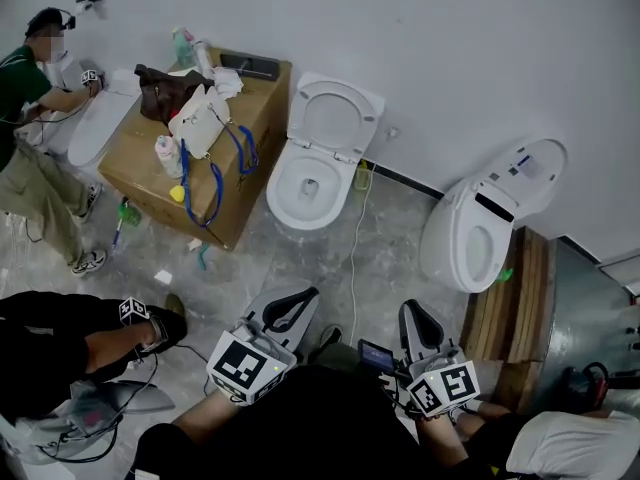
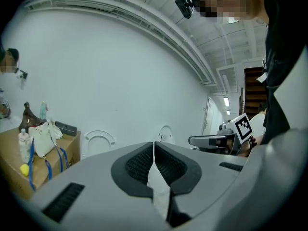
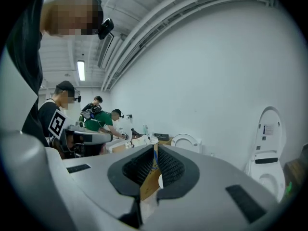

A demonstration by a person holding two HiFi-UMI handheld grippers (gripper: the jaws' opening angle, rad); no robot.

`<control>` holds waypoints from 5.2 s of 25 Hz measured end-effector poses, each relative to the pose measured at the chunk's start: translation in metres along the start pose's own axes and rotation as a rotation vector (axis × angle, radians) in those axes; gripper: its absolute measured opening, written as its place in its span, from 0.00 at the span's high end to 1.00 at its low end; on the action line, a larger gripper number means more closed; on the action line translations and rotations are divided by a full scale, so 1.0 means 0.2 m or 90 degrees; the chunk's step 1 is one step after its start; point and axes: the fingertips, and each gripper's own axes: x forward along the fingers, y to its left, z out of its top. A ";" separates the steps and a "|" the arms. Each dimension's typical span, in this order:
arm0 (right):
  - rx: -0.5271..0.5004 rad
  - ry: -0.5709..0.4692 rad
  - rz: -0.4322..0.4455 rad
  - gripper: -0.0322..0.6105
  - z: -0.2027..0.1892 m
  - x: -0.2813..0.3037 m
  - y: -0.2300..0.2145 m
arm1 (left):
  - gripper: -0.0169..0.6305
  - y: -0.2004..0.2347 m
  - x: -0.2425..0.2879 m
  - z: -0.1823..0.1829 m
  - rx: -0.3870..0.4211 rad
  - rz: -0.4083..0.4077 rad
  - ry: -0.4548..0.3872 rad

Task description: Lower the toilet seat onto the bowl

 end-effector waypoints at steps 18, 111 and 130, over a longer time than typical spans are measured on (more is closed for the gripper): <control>-0.012 0.013 0.086 0.88 0.10 0.53 -0.18 | 0.94 0.39 0.26 0.12 0.007 0.086 0.014; -0.194 0.241 0.188 0.81 0.02 3.36 -1.97 | 0.75 2.88 2.90 -0.04 0.332 0.093 0.430; -0.214 0.270 0.209 0.81 -0.17 3.50 -2.00 | 0.75 2.93 2.96 -0.15 0.233 0.111 0.426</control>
